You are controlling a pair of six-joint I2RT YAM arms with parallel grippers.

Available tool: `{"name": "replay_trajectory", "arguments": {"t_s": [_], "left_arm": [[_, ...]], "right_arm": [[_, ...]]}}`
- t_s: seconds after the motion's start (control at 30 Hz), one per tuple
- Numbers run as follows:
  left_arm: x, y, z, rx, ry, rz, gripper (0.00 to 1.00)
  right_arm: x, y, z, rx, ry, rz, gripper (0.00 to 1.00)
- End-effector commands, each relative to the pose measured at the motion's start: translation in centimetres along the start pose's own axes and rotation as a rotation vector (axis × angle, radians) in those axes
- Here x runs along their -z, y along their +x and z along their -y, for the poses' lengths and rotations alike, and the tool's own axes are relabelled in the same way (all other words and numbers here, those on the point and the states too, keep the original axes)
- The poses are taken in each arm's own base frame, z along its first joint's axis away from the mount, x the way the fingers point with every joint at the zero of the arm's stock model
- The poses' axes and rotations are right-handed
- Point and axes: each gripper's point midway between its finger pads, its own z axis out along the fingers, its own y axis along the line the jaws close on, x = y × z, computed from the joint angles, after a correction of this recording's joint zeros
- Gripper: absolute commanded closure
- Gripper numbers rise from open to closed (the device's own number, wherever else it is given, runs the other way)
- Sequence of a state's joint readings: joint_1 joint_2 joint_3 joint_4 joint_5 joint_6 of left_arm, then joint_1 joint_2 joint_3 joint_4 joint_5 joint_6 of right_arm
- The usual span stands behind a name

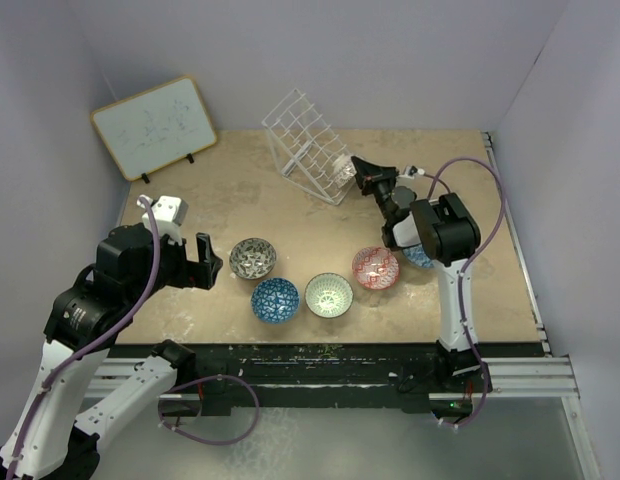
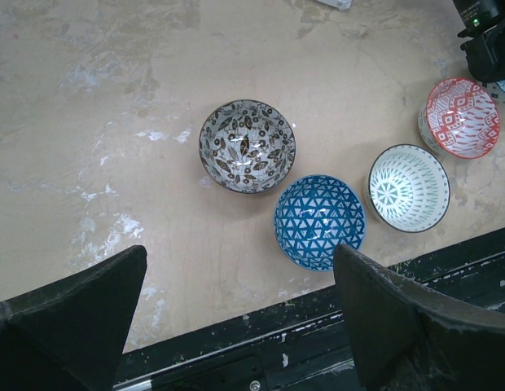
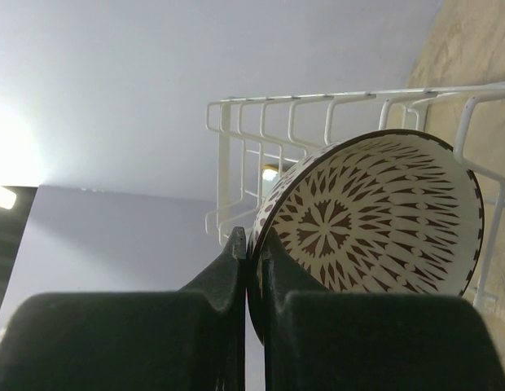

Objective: Load the bowls into the dish rack

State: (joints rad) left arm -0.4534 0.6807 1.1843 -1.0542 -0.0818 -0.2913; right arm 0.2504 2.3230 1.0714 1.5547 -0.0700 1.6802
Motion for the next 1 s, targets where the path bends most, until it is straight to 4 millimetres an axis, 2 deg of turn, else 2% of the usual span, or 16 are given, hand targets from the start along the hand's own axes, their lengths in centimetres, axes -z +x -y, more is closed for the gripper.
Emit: {"name": "replay_trajectory", "arguments": {"t_s": [0.0, 0.2, 0.4, 0.43, 0.53, 0.63, 0.8, 0.97], "left_arm": [[-0.1, -1.2, 0.3, -0.012, 0.016, 0.048, 0.01], [-0.1, -1.2, 0.2, -0.012, 0.013, 0.047, 0.01], [0.0, -1.1, 0.3, -0.012, 0.015, 0.046, 0.01], [0.0, -1.2, 0.3, -0.012, 0.015, 0.047, 0.01], [0.0, -1.2, 0.3, -0.012, 0.015, 0.048, 0.01], [0.0, -1.2, 0.2, -0.012, 0.014, 0.046, 0.01], [0.0, -1.2, 0.3, -0.010, 0.015, 0.049, 0.01], [0.1, -1.2, 0.3, -0.009, 0.017, 0.053, 0.01]], "right_arm": [[0.5, 0.8, -10.3, -0.001, -0.433, -0.019, 1.00], [-0.8, 0.5, -9.1, -0.030, -0.420, -0.007, 1.00], [-1.4, 1.0, -7.1, -0.040, -0.364, -0.036, 1.00], [-1.5, 1.2, -6.8, -0.043, -0.350, -0.041, 0.98], [-1.4, 1.3, -6.5, -0.044, -0.326, -0.044, 0.78], [-1.4, 1.4, -6.6, -0.043, -0.308, -0.048, 0.65], [-1.5, 1.4, -7.4, -0.029, -0.274, -0.043, 0.50], [-1.2, 1.4, -7.1, -0.027, -0.213, -0.037, 0.43]]}}
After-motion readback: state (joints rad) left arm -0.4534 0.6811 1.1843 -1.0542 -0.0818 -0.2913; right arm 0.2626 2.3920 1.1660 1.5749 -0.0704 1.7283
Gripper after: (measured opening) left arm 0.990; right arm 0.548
